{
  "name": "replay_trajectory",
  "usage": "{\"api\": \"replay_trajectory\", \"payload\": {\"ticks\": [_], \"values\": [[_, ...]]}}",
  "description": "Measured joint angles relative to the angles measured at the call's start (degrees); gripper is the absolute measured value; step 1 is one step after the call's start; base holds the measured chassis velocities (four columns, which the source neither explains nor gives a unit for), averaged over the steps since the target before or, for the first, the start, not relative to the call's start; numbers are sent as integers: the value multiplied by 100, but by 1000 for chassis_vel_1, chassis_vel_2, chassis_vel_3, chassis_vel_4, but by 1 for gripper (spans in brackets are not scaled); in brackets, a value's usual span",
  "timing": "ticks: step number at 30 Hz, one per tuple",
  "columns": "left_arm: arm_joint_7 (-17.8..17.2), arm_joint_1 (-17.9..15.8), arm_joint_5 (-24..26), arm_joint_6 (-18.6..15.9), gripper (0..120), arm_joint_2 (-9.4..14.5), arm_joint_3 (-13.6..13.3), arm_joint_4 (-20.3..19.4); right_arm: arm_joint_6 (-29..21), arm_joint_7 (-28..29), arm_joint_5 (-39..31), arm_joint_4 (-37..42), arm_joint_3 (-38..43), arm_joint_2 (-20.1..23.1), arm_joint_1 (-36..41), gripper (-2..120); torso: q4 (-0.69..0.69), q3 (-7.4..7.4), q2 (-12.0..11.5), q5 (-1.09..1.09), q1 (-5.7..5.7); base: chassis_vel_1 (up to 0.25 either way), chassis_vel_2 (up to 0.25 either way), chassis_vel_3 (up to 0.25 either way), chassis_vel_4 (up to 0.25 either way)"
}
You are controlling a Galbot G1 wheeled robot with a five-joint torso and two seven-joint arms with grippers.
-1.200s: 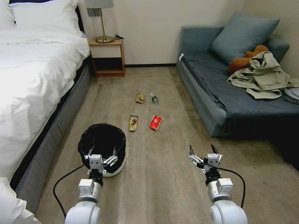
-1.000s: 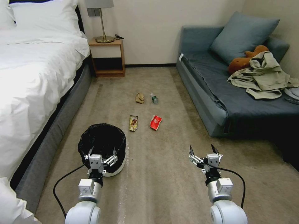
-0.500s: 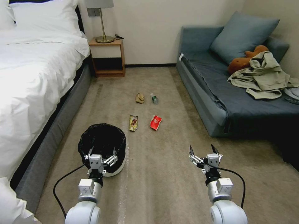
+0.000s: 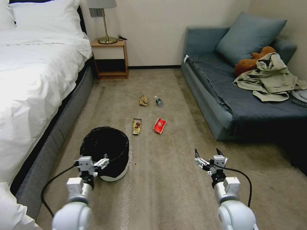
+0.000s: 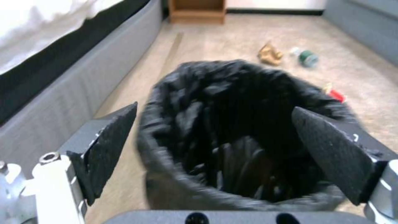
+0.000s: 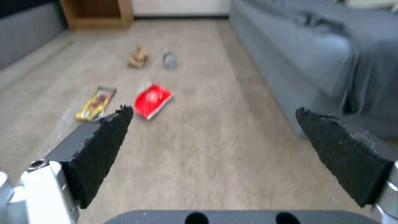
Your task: Pick up the trash bin, then pick up the garbage on the floor and place it into the trash bin.
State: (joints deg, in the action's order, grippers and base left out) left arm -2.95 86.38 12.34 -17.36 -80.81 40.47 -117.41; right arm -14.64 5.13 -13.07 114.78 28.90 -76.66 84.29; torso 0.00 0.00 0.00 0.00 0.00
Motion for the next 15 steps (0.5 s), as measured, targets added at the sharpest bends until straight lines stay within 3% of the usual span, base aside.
{"api": "replay_trajectory", "payload": {"ticks": [2, 8, 9, 11, 15], "values": [[-31, -27, 127, -185, 100, 54, 94, -31, -192, 64, -174, 4, -35, 119, -56, 100, 0, 0, 0, 0, 0, 0, 0, 0, 0], [-232, -188, 933, -1326, 100, 392, 683, -226, -1339, 466, -1177, 23, -235, 837, -406, 100, 0, 0, 0, -1, 0, 0, 0, 0, 0], [-232, -188, 933, -1326, 100, 392, 683, -226, -1339, 466, -1177, 23, -235, 837, -406, 100, 0, 0, 0, -1, 0, 0, 0, 0, 0], [-314, -251, 1232, -1748, 100, 520, 907, -295, -1499, 522, -1319, 26, -264, 933, -454, 100, 0, 0, 0, 1, 0, 0, 0, 0, 0], [-320, -338, 1543, -1857, 100, 696, 1075, -429, -1532, 525, -1456, 27, -243, 1085, -522, 100, -1, 1, -1, -2, 0, 0, 0, 0, 0]]}}
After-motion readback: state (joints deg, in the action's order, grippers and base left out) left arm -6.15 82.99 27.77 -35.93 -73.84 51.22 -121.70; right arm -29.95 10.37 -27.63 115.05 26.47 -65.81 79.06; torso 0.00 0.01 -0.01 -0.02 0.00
